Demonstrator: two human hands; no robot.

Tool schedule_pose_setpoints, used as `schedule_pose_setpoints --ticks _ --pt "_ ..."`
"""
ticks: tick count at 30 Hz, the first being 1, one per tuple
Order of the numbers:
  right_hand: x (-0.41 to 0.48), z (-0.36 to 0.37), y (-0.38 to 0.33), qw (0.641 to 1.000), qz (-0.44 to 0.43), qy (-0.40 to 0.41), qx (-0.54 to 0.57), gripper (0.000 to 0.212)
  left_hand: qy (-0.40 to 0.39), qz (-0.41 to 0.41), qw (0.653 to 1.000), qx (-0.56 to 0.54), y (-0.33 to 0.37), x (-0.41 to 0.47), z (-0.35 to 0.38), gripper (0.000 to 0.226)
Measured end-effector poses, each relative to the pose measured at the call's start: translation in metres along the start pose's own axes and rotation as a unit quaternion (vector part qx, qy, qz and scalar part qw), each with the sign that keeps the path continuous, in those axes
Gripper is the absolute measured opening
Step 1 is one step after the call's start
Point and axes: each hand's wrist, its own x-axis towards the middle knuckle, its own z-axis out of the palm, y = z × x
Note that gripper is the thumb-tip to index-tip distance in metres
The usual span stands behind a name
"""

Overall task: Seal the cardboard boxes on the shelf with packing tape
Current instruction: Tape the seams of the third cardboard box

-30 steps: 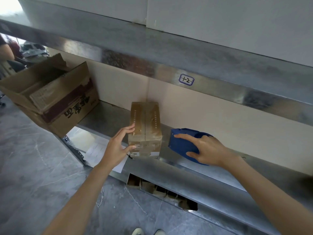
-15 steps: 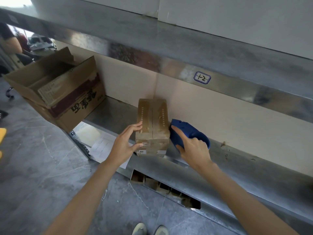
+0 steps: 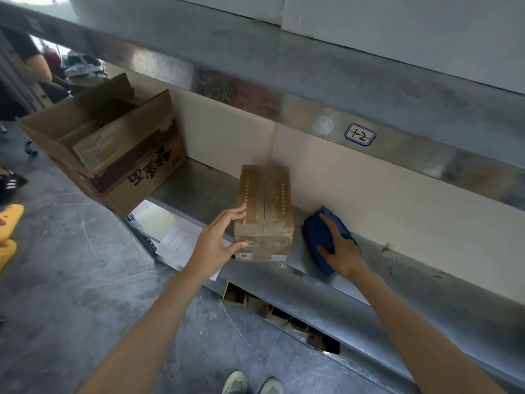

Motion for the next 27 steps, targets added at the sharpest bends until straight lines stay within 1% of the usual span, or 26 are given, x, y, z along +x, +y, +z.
schedule_pose_setpoints --ticks 3,5,7,10,11,13,15,16,18,20,21,24,27 --pt "0.000 -0.005 -0.001 0.998 -0.013 -0.009 -0.066 0.080 0.002 0.006 1.000 0.003 0.001 -0.001 0.000 0.064" --pt "-0.003 -0.011 -0.003 0.994 -0.024 -0.010 -0.103 0.077 0.000 0.012 1.000 0.008 0.002 -0.001 -0.001 0.064" --pt "-0.010 -0.021 -0.010 0.990 -0.026 0.006 -0.135 0.072 -0.007 0.012 1.000 0.011 0.002 0.000 -0.003 0.064" --pt "-0.019 -0.043 -0.026 0.982 -0.031 0.059 -0.178 0.065 -0.022 0.008 1.000 0.011 0.002 0.001 -0.007 0.067" --pt "-0.022 -0.048 -0.031 0.981 -0.051 0.078 -0.169 0.063 -0.027 0.008 1.000 0.009 0.002 0.002 -0.008 0.068" --pt "-0.027 -0.056 -0.046 0.983 -0.124 0.097 -0.095 0.060 -0.032 0.008 0.999 0.003 0.001 0.003 -0.010 0.068" --pt "-0.029 -0.054 -0.063 0.974 -0.208 0.087 -0.011 0.064 -0.032 0.005 0.999 0.001 0.002 0.004 -0.012 0.067" --pt "-0.028 -0.049 -0.071 0.967 -0.243 0.075 0.013 0.067 -0.032 0.004 0.999 0.000 0.002 0.005 -0.012 0.067" --pt "-0.022 -0.035 -0.084 0.955 -0.291 0.053 0.026 0.073 -0.028 0.004 1.000 -0.003 0.003 0.007 -0.013 0.066" --pt "-0.014 -0.023 -0.091 0.951 -0.303 0.052 0.030 0.076 -0.016 0.003 1.000 -0.008 0.002 0.008 -0.012 0.063" --pt "-0.011 -0.018 -0.091 0.950 -0.304 0.066 0.033 0.075 -0.007 0.004 1.000 -0.009 0.001 0.009 -0.012 0.061" --pt "-0.004 -0.011 -0.087 0.943 -0.307 0.112 0.056 0.066 0.014 0.016 1.000 0.000 0.001 0.007 -0.009 0.055" --pt "-0.002 -0.007 -0.083 0.945 -0.303 0.112 0.059 0.062 0.025 0.034 0.999 0.010 0.003 0.004 -0.005 0.050"
